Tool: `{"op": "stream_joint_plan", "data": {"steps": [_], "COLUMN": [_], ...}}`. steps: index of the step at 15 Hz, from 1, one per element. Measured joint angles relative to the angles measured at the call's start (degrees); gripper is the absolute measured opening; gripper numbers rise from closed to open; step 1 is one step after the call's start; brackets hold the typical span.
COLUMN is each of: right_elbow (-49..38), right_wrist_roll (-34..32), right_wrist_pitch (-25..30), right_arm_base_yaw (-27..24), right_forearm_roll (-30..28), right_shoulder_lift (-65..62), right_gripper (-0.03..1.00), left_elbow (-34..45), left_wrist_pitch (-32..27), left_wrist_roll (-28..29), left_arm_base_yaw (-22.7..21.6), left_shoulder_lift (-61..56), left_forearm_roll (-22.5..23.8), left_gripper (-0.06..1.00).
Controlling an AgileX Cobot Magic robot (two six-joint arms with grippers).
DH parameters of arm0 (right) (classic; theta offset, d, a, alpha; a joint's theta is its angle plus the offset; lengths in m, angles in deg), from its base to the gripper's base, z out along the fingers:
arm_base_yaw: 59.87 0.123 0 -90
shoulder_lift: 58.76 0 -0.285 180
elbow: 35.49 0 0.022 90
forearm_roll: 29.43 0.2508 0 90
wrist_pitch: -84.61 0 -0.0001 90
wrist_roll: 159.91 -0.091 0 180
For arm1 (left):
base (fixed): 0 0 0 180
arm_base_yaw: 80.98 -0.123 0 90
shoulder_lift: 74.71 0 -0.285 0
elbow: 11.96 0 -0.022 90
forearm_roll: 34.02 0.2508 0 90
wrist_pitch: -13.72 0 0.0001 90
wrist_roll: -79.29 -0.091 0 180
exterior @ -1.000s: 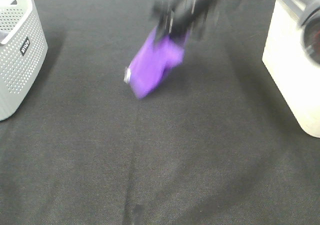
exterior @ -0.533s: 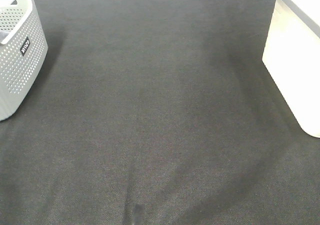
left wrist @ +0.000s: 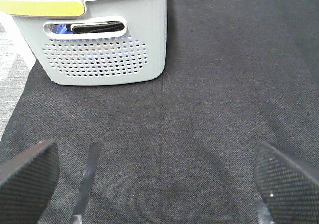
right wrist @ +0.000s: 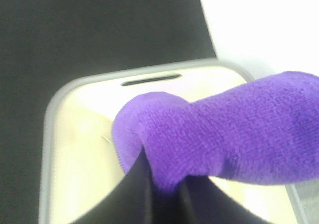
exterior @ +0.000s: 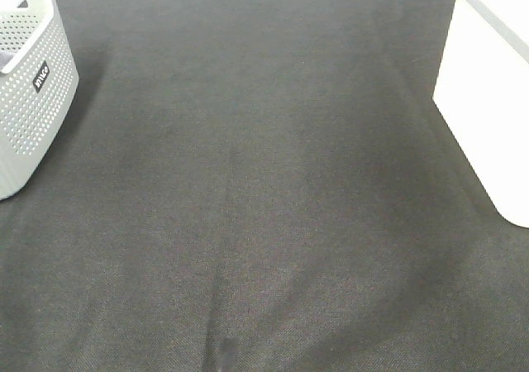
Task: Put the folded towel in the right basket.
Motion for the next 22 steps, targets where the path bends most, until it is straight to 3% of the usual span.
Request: {"op": "stream_joint_plan", "data": {"steps": [2, 3, 5, 6, 7, 11, 13, 14, 16, 19, 22], "right_elbow": [-1.78, -2.92, -5.33, -6.47, -7.33, -7.79, -8.19, -8.19, -10.49, -25.84, -53.80], "right_wrist_roll": [-0.97, -1.15, -0.97, -0.63, -0.57, -0.80, -1.78, -1.78, -2.75, -3.84, -4.30], "right_wrist_pitch": [0.00, 0.00, 0.00, 0.00, 0.00, 0.00, -0.06, -0.06, -0.11, -0.23, -5.16], "right_arm_base_yaw": [-0.23, -0.23, -0.17, -0.17, -0.17, 1.49, 7.16, 7.16, 12.66, 17.59, 17.88], "right_forearm_roll": [2.98, 4.47, 4.87, 5.10, 5.67, 5.21, 0.11, 0.11, -0.29, -0.23, 0.23], "right_shoulder_lift": [1.89, 2.52, 2.92, 2.92, 2.92, 2.46, -0.23, -0.23, -5.56, -19.19, -39.82], "right_gripper": [0.12, 0.27, 0.76, 0.89, 0.94, 0.97, 0.97, 0.97, 0.97, 0.97, 0.96], "left_elbow": [0.00, 0.00, 0.00, 0.00, 0.00, 0.00, 0.00, 0.00, 0.00, 0.00, 0.00], "left_wrist_pitch": [0.00, 0.00, 0.00, 0.00, 0.00, 0.00, 0.00, 0.00, 0.00, 0.00, 0.00], "left_wrist_roll": [0.00, 0.00, 0.00, 0.00, 0.00, 0.00, 0.00, 0.00, 0.00, 0.00, 0.00], "left_arm_base_yaw": [0.00, 0.00, 0.00, 0.00, 0.00, 0.00, 0.00, 0.00, 0.00, 0.00, 0.00], "left_shoulder_lift": [0.00, 0.00, 0.00, 0.00, 0.00, 0.00, 0.00, 0.00, 0.00, 0.00, 0.00], "left_forearm_roll": [0.00, 0.00, 0.00, 0.00, 0.00, 0.00, 0.00, 0.00, 0.00, 0.00, 0.00], "left_gripper": [0.99, 0.99, 0.99, 0.99, 0.99, 0.99, 0.99, 0.99, 0.99, 0.99, 0.99]}}
